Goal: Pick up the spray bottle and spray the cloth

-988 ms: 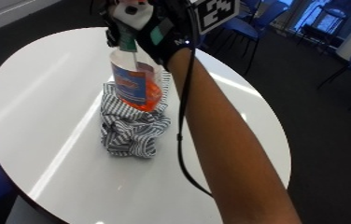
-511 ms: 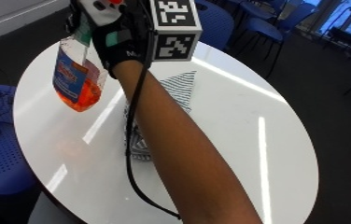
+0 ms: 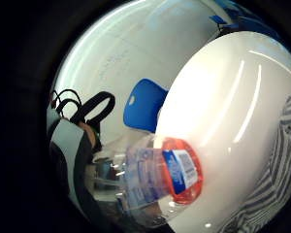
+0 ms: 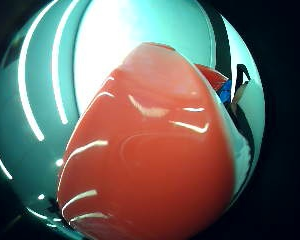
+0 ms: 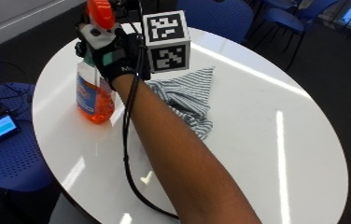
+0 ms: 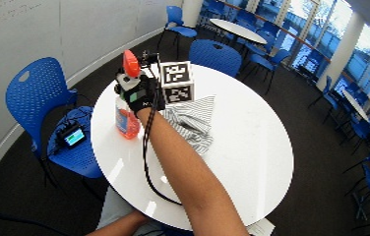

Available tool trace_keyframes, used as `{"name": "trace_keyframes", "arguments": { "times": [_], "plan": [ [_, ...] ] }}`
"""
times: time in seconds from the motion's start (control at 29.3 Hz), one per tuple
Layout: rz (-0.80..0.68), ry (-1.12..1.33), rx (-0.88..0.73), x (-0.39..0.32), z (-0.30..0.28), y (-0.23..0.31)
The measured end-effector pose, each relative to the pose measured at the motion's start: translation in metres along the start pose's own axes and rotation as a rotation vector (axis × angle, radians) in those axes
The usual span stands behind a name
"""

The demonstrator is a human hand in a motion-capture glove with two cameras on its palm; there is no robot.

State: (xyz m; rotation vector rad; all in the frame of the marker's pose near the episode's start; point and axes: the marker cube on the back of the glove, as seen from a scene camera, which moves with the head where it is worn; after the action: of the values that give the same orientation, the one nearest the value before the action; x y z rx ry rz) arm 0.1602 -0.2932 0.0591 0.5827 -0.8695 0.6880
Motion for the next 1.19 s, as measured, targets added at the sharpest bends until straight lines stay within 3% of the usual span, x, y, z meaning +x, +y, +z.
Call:
{"name": "trace_keyframes", "arguments": {
  "times": [0.72, 1.19],
  "plan": [
    [-0.054, 0.079, -0.044, -0.028, -0.005, -0.004],
    [0.012, 0.083, -0.086, -0.01, 0.01, 0.002]
  ]
}}
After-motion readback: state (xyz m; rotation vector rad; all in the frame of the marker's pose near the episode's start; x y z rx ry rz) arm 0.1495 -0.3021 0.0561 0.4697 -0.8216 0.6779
